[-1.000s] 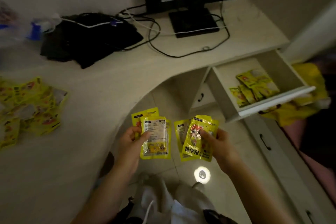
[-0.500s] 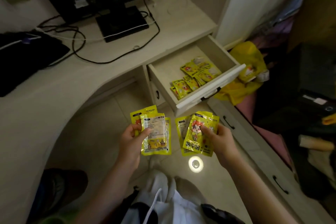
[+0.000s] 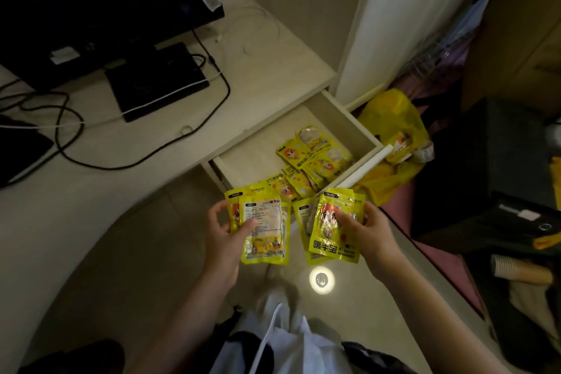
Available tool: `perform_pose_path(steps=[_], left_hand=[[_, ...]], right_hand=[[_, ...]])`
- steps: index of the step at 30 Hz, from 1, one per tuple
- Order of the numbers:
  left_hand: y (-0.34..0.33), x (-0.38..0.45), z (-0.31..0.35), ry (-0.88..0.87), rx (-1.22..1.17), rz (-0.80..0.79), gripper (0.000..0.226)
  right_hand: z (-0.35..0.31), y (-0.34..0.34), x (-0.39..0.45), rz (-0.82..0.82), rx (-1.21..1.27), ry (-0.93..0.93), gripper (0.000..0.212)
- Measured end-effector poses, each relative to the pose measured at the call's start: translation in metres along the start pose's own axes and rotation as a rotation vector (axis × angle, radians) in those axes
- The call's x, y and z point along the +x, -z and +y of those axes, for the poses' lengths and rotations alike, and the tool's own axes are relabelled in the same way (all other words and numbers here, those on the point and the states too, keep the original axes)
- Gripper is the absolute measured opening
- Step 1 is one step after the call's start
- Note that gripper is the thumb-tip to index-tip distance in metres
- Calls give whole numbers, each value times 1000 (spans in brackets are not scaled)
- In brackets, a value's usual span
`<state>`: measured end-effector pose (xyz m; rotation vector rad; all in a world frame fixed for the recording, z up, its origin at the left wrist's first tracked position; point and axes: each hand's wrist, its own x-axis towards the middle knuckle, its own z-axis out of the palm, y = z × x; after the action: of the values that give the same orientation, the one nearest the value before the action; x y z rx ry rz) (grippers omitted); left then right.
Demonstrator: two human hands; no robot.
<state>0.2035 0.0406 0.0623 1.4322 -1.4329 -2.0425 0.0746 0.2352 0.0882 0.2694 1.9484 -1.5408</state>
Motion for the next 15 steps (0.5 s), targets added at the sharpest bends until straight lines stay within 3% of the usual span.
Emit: perform_pose_path(steps=[3,6,9,12,15], left_hand=[[-21,23,16,10,28,17,72],[-42,42,28,42,39,44,74],[-63,58,32,46,28,67,60],[-85,72,31,42,30,107,34],[-108,82,30,57,-12,170,26]], right_hand=[[-20,-1,32,-7,6,-4,23],[-39,1,61,-39,-10,-30,26],[-59,4,94,-72,-58,-52,30],[-74,8,129,-125,-132,-61,20],[-85,13,160,-227,-231,-57,19]])
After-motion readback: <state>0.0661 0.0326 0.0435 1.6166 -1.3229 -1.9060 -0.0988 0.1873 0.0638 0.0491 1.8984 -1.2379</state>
